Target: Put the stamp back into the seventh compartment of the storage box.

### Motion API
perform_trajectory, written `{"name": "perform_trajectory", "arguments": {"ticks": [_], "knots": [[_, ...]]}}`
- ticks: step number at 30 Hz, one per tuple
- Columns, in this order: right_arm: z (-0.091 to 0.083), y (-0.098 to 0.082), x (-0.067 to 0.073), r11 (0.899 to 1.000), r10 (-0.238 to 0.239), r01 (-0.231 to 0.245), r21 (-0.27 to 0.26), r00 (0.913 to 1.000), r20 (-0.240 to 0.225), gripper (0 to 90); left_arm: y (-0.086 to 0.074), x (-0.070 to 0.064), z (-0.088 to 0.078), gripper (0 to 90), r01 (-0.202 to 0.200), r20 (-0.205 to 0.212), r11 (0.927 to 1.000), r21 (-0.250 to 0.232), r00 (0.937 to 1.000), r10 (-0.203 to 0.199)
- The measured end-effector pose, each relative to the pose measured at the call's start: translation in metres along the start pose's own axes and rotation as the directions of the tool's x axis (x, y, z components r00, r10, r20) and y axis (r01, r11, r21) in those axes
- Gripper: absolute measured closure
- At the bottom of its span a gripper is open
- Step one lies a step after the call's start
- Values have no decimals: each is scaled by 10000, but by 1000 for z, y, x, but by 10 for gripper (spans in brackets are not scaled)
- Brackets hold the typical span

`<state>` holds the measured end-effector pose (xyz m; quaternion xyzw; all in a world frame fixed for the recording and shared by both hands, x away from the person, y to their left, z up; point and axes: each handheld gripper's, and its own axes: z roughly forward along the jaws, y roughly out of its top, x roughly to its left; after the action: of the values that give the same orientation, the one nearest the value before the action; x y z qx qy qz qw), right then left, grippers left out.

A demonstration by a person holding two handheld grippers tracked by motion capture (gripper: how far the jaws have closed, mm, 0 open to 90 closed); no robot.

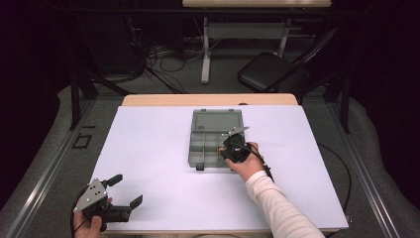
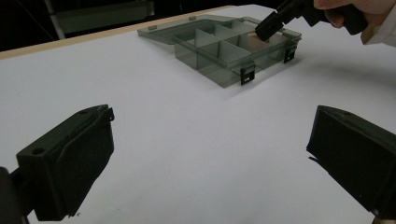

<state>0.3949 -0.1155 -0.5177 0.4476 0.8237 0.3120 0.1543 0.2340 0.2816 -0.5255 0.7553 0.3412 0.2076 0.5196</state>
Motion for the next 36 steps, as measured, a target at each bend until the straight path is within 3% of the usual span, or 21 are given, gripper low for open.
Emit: {"name": "perform_trajectory", "arguments": {"ticks": [19, 29, 36], "knots": [[7, -3, -2, 9999, 127, -126, 98, 9999, -102, 757, 0, 0, 0, 5, 14, -3, 10000, -23, 10000, -14], [-2, -2, 1, 9999, 39, -41, -147, 9999, -148, 682, 0, -1, 0, 5, 27, 18, 10000, -4, 10000, -27], [-6, -1, -1, 9989, 65, -77, -466, 9996, -259, 575, 0, 0, 2, 5, 89, -42, 10000, 16, 10000, -89]]}}
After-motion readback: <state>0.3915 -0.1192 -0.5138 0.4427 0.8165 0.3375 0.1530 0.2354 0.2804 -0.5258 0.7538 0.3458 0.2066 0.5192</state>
